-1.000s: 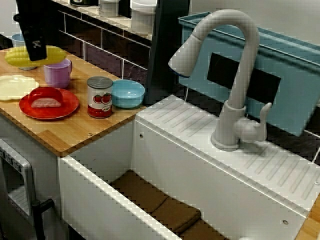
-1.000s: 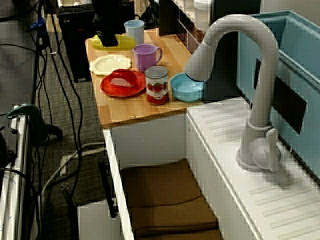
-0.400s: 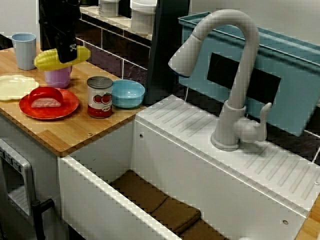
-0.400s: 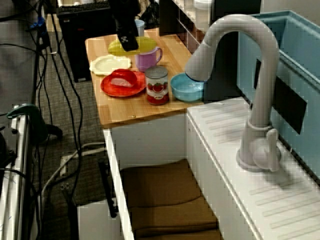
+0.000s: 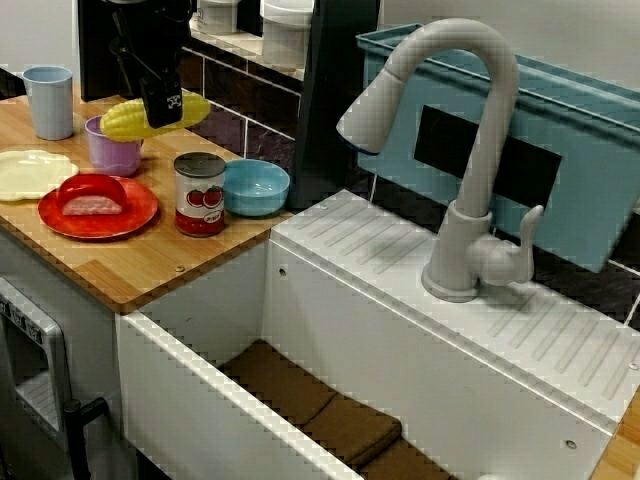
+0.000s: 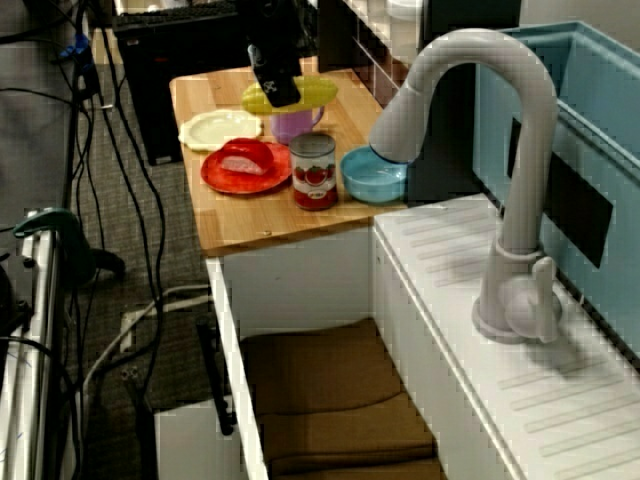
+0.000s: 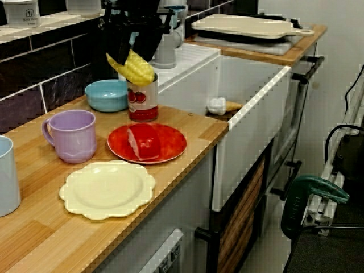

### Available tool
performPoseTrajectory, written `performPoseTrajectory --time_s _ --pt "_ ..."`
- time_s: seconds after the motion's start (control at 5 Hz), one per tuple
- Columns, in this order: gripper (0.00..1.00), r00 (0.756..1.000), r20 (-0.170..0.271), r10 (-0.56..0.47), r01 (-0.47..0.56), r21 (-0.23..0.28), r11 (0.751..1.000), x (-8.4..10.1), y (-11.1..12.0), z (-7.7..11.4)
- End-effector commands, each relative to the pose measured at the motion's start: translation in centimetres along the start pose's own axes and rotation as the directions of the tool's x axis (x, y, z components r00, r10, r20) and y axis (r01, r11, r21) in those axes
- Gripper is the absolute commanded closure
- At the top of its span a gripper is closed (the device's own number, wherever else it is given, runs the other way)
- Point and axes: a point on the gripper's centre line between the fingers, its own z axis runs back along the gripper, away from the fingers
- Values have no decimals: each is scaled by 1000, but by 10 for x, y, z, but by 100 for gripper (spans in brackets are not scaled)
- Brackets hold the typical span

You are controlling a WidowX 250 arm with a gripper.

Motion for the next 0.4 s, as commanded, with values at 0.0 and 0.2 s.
performPoseTrajectory --time_s 0.0,0.2 --pt "100 992 59 -108 107 8 994 25 0 6" --pt "100 982 86 -169 172 -22 985 26 -1 5"
